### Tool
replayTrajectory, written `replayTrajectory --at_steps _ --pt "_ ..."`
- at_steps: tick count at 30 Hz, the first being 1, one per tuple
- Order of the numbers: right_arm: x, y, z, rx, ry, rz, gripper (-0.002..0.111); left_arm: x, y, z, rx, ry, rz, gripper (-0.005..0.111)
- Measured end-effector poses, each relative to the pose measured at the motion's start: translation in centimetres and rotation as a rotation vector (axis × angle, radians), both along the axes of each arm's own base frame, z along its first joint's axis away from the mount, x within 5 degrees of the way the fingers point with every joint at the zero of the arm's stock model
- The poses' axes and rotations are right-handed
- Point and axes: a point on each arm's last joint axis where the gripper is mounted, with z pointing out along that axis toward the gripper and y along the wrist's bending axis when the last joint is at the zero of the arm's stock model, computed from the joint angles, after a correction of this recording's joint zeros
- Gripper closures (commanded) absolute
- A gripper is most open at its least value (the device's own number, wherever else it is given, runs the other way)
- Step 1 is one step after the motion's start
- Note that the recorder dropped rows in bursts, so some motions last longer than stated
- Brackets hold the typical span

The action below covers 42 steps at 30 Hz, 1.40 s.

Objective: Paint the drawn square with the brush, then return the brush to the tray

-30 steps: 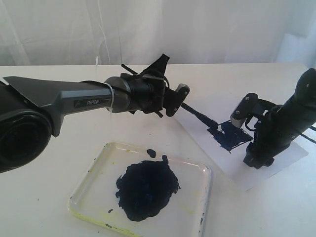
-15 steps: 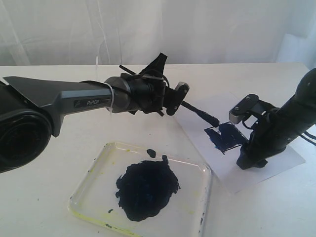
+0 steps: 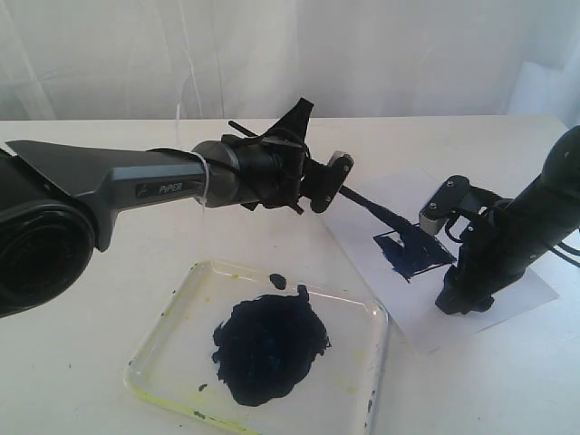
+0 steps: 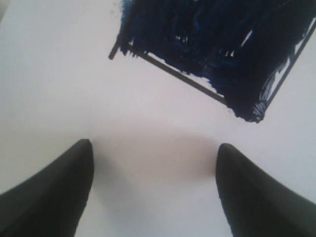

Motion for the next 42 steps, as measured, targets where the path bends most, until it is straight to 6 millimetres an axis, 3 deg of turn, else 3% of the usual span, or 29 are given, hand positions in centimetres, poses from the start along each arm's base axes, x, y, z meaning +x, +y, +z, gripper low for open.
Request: replayTrajectory --at_steps 14,34,42 --pt "0.0 0.0 0.0 0.0 -0.001 0.004 0.042 0.4 0.3 -2.0 0.108 -0.031 0.014 0.107" --pt "0.0 0.0 0.0 0.002 -0.005 0.0 0.042 1.0 -0.4 -0.4 -0.013 -0.098 0.034 0.107" --pt "0.0 0.0 0.0 0.002 -0.005 0.0 0.042 1.2 -0.6 -1.8 0.014 -0.081 0.023 0.107"
